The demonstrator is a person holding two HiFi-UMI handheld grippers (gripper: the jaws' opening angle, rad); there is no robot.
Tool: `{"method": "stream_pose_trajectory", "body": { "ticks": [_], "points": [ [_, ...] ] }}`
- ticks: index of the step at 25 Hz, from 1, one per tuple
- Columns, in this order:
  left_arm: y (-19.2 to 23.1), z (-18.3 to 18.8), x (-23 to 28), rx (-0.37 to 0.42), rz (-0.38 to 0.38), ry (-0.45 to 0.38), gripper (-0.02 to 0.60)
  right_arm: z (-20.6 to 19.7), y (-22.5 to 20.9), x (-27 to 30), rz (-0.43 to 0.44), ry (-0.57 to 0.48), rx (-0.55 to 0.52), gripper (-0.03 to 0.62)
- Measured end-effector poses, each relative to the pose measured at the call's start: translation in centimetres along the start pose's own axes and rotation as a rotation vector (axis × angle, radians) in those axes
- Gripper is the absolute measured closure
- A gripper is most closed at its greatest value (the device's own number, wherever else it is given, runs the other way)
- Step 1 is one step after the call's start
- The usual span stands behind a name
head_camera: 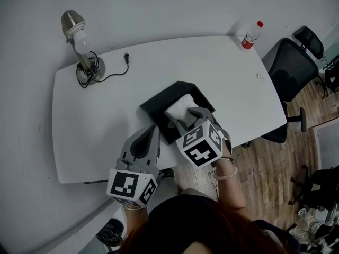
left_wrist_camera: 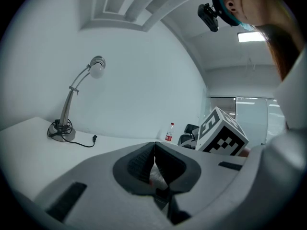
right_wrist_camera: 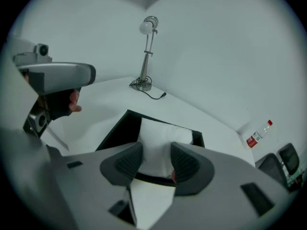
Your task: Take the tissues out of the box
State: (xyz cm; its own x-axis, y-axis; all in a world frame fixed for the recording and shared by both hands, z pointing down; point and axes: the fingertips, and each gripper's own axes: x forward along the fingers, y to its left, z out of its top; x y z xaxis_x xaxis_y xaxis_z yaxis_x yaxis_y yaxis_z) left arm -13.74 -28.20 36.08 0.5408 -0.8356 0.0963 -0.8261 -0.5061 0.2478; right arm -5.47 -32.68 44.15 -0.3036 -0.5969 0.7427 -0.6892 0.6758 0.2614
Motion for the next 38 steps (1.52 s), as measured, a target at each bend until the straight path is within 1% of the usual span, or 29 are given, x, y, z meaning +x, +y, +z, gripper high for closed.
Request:
{"method": "stream_pose_trajectory", "body": {
  "ticks": [4, 14, 19, 31, 38],
  "points": [
    [-1.0, 0.2, -0.7, 0.015, -0.002, -0.008, 0.56, 0.6, -0.1, -1.5, -0.018, -0.068, 0.01, 0.396],
    [-4.2, 0.5, -2.9, 0.055, -0.009, -0.022, 0.56, 1.4, -0.9, -5.6, -0.102, -0.242, 0.037, 0.396],
    [-5.6, 1.1, -4.4, 0.08, 0.006, -0.035, 0.56, 1.6, -0.7, -8.1, -0.128, -0.322, 0.036, 0.396],
    [-9.8, 1.1, -7.3, 0.128, -0.002, -0.06, 0.56, 0.3, 1.0, -13.3, -0.148, -0.412, -0.007, 0.396],
    [-12.2, 1.4, -8.8, 0.159, 0.003, -0.071, 0.56, -1.0, 1.8, -16.2, -0.154, -0.454, -0.013, 0.396]
  ]
}}
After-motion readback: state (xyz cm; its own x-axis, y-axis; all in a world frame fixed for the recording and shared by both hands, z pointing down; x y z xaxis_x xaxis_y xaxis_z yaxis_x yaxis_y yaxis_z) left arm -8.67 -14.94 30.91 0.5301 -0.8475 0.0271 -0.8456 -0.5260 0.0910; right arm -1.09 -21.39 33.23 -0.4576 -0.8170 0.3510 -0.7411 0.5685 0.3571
